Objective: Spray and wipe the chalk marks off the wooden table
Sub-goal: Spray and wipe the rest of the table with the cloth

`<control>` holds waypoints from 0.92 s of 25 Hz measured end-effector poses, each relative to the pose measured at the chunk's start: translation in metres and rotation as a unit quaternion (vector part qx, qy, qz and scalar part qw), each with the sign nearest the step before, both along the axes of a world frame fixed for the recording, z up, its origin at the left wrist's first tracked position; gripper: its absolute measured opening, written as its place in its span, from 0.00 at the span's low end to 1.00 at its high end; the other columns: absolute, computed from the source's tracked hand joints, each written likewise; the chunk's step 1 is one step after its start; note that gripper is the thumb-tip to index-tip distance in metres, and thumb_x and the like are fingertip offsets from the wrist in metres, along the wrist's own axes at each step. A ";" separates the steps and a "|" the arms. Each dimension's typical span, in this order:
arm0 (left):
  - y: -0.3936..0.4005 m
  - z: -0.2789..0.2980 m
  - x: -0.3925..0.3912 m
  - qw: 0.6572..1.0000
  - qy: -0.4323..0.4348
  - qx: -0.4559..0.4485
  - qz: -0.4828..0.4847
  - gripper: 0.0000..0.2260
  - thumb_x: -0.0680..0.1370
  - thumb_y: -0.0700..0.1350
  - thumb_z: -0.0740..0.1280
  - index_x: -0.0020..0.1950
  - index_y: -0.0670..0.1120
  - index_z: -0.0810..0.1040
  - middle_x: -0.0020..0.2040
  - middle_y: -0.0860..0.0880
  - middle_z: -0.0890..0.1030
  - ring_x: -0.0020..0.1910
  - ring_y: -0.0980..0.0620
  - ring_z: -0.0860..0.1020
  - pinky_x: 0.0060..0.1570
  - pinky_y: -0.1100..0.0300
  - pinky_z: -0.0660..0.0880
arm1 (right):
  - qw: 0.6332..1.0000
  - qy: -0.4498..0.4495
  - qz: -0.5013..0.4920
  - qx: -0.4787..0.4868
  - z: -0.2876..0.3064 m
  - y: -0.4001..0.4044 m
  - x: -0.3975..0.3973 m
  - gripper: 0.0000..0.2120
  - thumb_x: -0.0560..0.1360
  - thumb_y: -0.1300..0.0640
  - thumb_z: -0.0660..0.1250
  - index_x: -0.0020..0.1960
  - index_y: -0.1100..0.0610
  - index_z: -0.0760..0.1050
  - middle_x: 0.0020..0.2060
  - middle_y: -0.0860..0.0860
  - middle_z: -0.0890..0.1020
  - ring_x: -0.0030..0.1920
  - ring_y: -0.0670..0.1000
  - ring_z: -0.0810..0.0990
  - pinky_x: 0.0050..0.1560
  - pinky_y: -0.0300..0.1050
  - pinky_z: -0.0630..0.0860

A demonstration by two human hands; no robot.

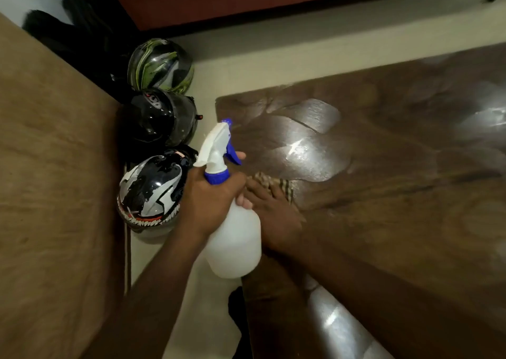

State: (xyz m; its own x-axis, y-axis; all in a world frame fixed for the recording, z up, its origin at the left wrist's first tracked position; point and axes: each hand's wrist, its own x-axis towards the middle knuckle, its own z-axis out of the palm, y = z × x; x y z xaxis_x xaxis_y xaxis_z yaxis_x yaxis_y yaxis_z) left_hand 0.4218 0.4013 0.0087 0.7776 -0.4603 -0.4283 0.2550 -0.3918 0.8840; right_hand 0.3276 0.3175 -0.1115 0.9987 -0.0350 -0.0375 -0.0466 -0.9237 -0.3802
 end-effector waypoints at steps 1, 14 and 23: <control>-0.002 0.001 -0.001 1.000 0.005 -0.008 -0.004 0.15 0.74 0.33 0.65 0.58 0.44 0.81 0.25 0.45 0.74 0.26 0.48 0.78 0.33 0.62 0.78 | 1.000 -0.006 -0.001 -0.024 -0.002 0.002 -0.035 0.24 0.76 0.44 0.58 0.71 0.48 0.65 0.71 0.48 0.68 0.72 0.53 0.62 0.66 0.62 0.59; -0.096 0.000 -0.049 0.992 -0.052 -0.092 0.064 0.24 0.70 0.37 0.66 0.65 0.33 0.73 0.52 0.36 0.78 0.25 0.53 0.76 0.32 0.55 0.79 | 0.958 0.043 -0.284 -0.010 0.000 -0.058 -0.101 0.24 0.77 0.41 0.59 0.70 0.48 0.66 0.72 0.51 0.66 0.74 0.57 0.58 0.66 0.68 0.56; -0.136 -0.006 -0.137 0.989 -0.133 -0.039 0.052 0.12 0.72 0.35 0.64 0.51 0.48 0.77 0.27 0.57 0.80 0.31 0.52 0.82 0.42 0.55 0.81 | 0.999 -0.018 0.001 -0.041 -0.007 -0.003 -0.323 0.21 0.79 0.43 0.57 0.71 0.44 0.66 0.72 0.45 0.66 0.74 0.51 0.59 0.66 0.62 0.61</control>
